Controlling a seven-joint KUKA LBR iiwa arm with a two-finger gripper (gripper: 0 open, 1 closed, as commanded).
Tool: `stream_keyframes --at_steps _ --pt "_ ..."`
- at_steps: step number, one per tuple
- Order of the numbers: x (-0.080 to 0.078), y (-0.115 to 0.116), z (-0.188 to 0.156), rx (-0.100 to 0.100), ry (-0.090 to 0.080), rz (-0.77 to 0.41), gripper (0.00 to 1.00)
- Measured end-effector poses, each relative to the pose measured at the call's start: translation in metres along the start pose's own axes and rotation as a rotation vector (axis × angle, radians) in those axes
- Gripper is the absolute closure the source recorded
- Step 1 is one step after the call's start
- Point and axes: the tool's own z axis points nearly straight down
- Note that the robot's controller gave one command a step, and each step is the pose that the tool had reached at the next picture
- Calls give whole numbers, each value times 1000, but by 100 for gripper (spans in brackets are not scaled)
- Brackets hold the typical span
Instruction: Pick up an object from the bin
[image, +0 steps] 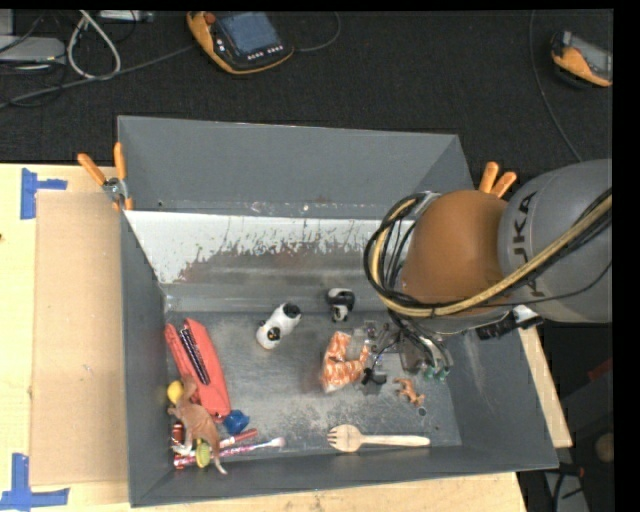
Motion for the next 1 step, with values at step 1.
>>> stream_keyframes --at_steps 1 --pt "-1 -5 -76 0 6 -16 100"
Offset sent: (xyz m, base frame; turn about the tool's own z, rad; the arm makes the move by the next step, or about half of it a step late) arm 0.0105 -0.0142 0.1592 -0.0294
